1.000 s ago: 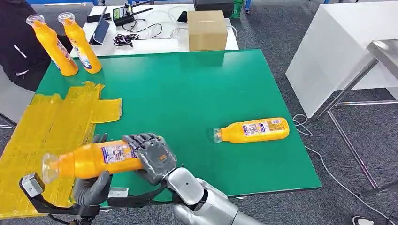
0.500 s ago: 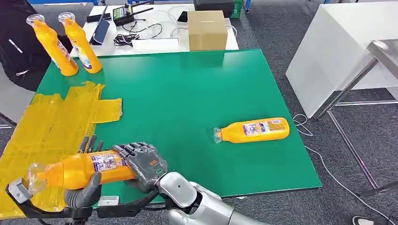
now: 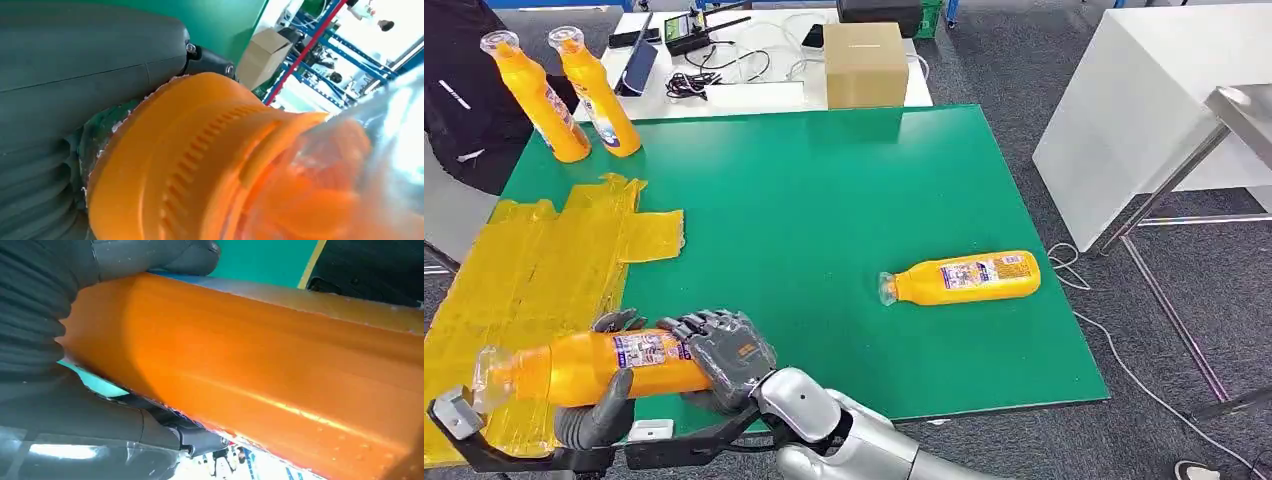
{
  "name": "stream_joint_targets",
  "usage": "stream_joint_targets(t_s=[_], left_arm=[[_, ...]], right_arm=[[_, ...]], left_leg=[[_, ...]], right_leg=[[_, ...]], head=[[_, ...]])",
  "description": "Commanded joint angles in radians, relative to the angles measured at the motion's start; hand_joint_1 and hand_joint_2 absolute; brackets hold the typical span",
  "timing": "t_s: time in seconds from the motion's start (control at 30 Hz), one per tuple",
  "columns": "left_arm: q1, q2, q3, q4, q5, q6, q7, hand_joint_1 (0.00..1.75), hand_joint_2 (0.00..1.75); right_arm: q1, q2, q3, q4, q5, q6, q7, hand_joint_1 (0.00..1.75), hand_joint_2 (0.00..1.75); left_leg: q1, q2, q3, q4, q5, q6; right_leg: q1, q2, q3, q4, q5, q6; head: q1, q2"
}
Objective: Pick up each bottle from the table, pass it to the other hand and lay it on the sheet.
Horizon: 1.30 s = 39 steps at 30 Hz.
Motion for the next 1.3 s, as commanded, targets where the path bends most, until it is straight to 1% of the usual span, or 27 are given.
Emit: stream_joint_targets(t_s=[0.03, 0.07, 0.1, 0.2, 0.23, 0.27, 0.3, 0.33, 0.47, 0.63, 1.07, 1.13, 1.2, 1.3], left_arm=[[-0.038, -0.009, 0.007, 0.006, 0.008, 0.010, -0.003, 1.75, 1.75], [-0.038, -0.010, 0.008, 0.005, 0.008, 0.011, -0.004, 1.75, 1.75], [-0.037, -0.010, 0.007, 0.004, 0.004, 0.016, -0.003, 1.75, 1.75], [-0.038, -0.010, 0.007, 0.004, 0.004, 0.017, -0.003, 1.75, 1.75], [-0.038, -0.010, 0.007, 0.004, 0.004, 0.017, -0.003, 1.75, 1.75], [-0.040, -0.009, 0.006, 0.005, -0.006, 0.030, -0.003, 1.75, 1.75], [-0.041, -0.008, 0.006, 0.005, -0.007, 0.032, -0.003, 1.75, 1.75], [-0.042, -0.007, 0.007, 0.006, -0.008, 0.033, -0.003, 1.75, 1.75], [-0.052, 0.000, 0.032, 0.018, -0.026, 0.053, -0.012, 1.75, 1.75], [-0.044, -0.012, 0.081, 0.022, -0.050, 0.055, -0.016, 1.75, 1.75], [-0.043, -0.012, 0.080, 0.021, -0.051, 0.054, -0.016, 1.75, 1.75], [-0.043, -0.012, 0.080, 0.021, -0.051, 0.054, -0.016, 1.75, 1.75], [-0.044, -0.016, 0.090, 0.013, -0.127, 0.091, -0.050, 1.75, 1.75], [-0.073, -0.015, 0.077, 0.000, -0.342, 0.205, -0.133, 1.75, 1.75]], right_arm=[[-0.012, -0.019, 0.056, 0.068, -0.019, 0.025, -0.004, 1.75, 1.75], [-0.011, -0.020, 0.052, 0.068, -0.020, 0.020, -0.001, 1.73, 1.75], [-0.003, -0.022, 0.038, 0.073, -0.023, 0.002, 0.009, 1.45, 1.75], [-0.001, -0.028, 0.035, 0.079, -0.022, -0.006, 0.004, 1.45, 1.75], [-0.001, -0.028, 0.035, 0.079, -0.022, -0.006, 0.004, 0.03, 1.75], [0.007, -0.026, 0.016, 0.091, -0.015, -0.046, 0.012, 0.00, 1.75], [0.010, -0.029, 0.010, 0.092, -0.015, -0.057, 0.008, 0.00, 1.75], [0.015, -0.032, 0.000, 0.095, -0.021, -0.063, 0.008, 0.00, 0.00], [0.038, -0.055, -0.093, 0.117, -0.026, -0.140, 0.032, 0.00, 0.00], [0.085, -0.087, -0.189, 0.046, -0.010, -0.141, 0.029, 0.00, 0.00], [0.087, -0.085, -0.186, 0.045, -0.007, -0.141, 0.029, 0.00, 0.00], [0.087, -0.085, -0.186, 0.045, -0.007, -0.141, 0.029, 0.00, 0.00], [0.107, -0.091, -0.207, 0.021, 0.006, -0.151, 0.032, 0.00, 0.00], [0.152, -0.115, -0.248, -0.036, 0.022, -0.148, 0.037, 0.00, 0.00]], left_leg=[[0.001, -0.002, 0.003, -0.001, -0.001, -0.001], [0.001, -0.001, 0.002, -0.001, 0.000, -0.001], [0.001, -0.002, 0.003, -0.001, -0.001, -0.001], [0.000, -0.002, 0.002, -0.001, 0.000, -0.001], [0.001, -0.002, 0.003, -0.001, 0.000, -0.001], [0.000, -0.002, 0.003, -0.001, 0.000, -0.001], [0.000, -0.002, 0.002, -0.001, 0.000, -0.001], [0.001, -0.002, 0.003, -0.001, 0.000, -0.001], [0.001, -0.004, 0.003, -0.001, 0.000, -0.001], [0.000, -0.002, 0.002, -0.001, 0.000, -0.001], [0.000, -0.001, 0.001, 0.000, 0.000, 0.000], [0.000, -0.001, 0.003, 0.000, -0.001, -0.001], [0.000, -0.001, 0.002, 0.000, 0.000, -0.001], [0.001, -0.003, 0.003, 0.000, -0.001, -0.001]], right_leg=[[0.001, -0.002, 0.004, -0.001, -0.001, 0.000], [0.000, -0.001, 0.003, -0.001, -0.001, 0.000], [0.001, -0.002, 0.004, -0.001, -0.001, 0.000], [0.000, -0.002, 0.003, -0.001, 0.000, 0.000], [0.001, -0.002, 0.004, -0.002, -0.001, 0.000], [0.000, -0.002, 0.003, -0.002, -0.001, 0.000], [0.000, -0.002, 0.003, -0.002, 0.000, 0.000], [0.000, -0.003, 0.004, -0.002, -0.001, 0.000], [0.000, -0.004, 0.004, -0.002, -0.001, 0.000], [0.000, -0.002, 0.003, -0.001, 0.000, 0.000], [0.000, -0.001, 0.001, 0.000, 0.000, 0.000], [0.000, -0.001, 0.003, -0.001, -0.001, 0.000], [0.000, -0.001, 0.003, -0.001, 0.000, 0.000], [0.001, -0.003, 0.004, -0.001, -0.001, 0.001]], head=[[0.000, 0.000], [0.000, 0.000], [0.000, 0.000], [0.000, 0.000], [0.000, 0.000], [0.000, 0.000], [0.000, 0.000], [0.000, 0.000], [0.000, 0.000], [0.000, 0.000], [0.000, 0.000], [0.000, 0.000], [0.000, 0.000], [0.000, 0.000]])
